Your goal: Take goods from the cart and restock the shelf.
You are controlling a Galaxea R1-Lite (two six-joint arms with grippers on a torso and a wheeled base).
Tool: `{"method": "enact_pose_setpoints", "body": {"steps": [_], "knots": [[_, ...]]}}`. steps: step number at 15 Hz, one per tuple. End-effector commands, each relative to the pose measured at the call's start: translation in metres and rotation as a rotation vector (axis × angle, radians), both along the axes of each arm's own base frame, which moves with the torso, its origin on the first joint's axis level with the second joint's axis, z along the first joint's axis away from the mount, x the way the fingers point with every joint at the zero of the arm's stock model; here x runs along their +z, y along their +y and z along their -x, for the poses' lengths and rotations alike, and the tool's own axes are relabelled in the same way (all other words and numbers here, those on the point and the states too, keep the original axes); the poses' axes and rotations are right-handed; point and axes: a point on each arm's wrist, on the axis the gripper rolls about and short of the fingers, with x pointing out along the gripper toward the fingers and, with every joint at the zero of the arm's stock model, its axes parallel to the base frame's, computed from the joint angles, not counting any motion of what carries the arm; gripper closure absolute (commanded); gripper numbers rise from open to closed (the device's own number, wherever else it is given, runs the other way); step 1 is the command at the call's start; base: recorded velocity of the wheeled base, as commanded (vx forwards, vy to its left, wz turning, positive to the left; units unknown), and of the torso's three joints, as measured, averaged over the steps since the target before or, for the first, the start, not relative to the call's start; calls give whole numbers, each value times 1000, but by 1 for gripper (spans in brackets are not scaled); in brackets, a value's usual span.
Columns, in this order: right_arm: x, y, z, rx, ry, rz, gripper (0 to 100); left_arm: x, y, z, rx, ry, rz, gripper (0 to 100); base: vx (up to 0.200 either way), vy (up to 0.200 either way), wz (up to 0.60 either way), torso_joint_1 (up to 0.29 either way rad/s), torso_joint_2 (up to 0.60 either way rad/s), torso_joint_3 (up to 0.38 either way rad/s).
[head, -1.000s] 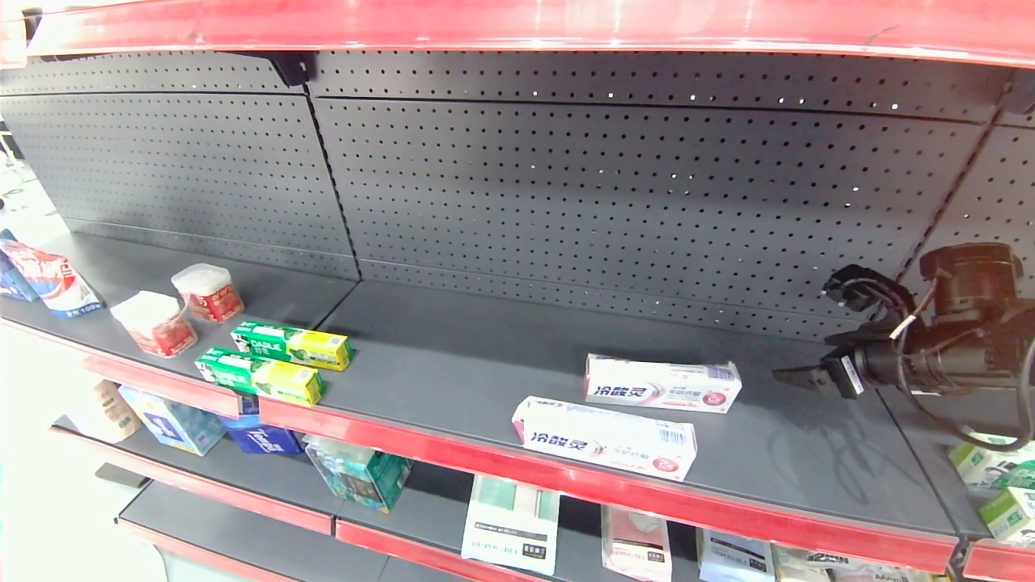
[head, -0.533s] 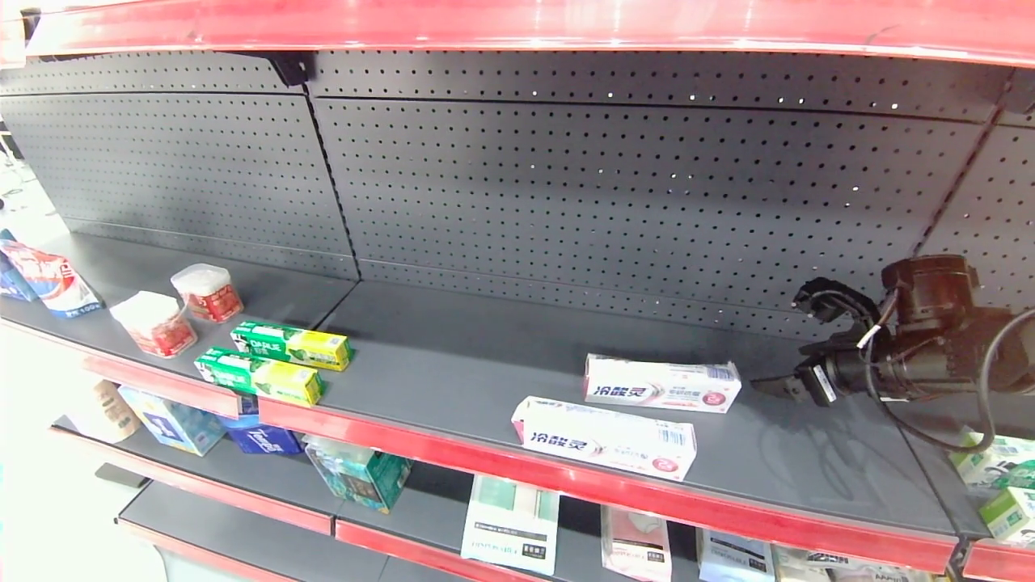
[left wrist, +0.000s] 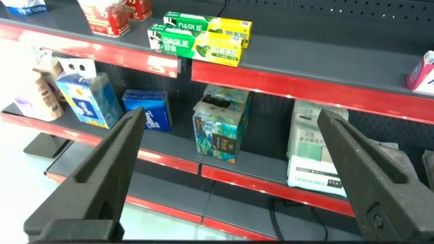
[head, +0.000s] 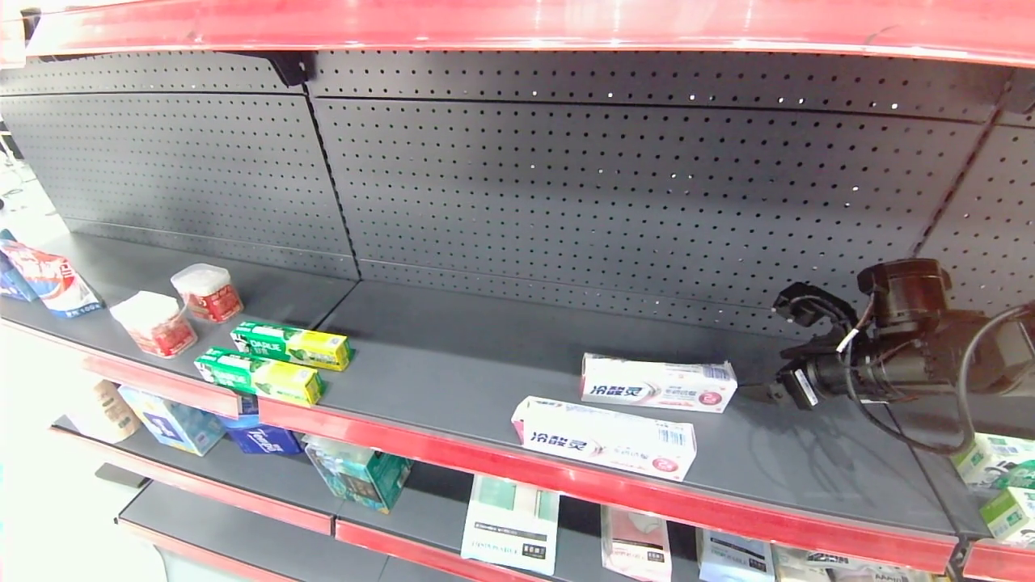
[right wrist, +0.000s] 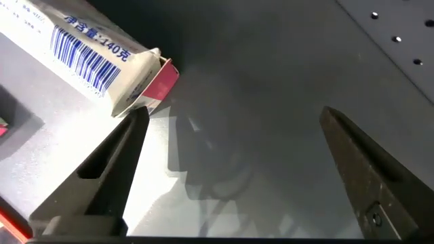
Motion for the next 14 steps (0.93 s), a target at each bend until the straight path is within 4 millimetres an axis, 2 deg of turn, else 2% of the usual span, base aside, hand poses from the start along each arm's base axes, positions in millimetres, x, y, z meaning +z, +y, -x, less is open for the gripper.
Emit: {"method": "enact_pose_setpoints", "body": {"steps": [1,9,14], "knots": [[1,5,0,17,-2,0,0,0,0,0,0,2,0,0,0,0,0,0,0,0],[7,21,5,53,-14,-11,0,0,0,0,0,2,0,0,0,0,0,0,0,0],[3,28,13,72,8,-13,0,0,0,0,0,2,0,0,0,0,0,0,0,0]]}}
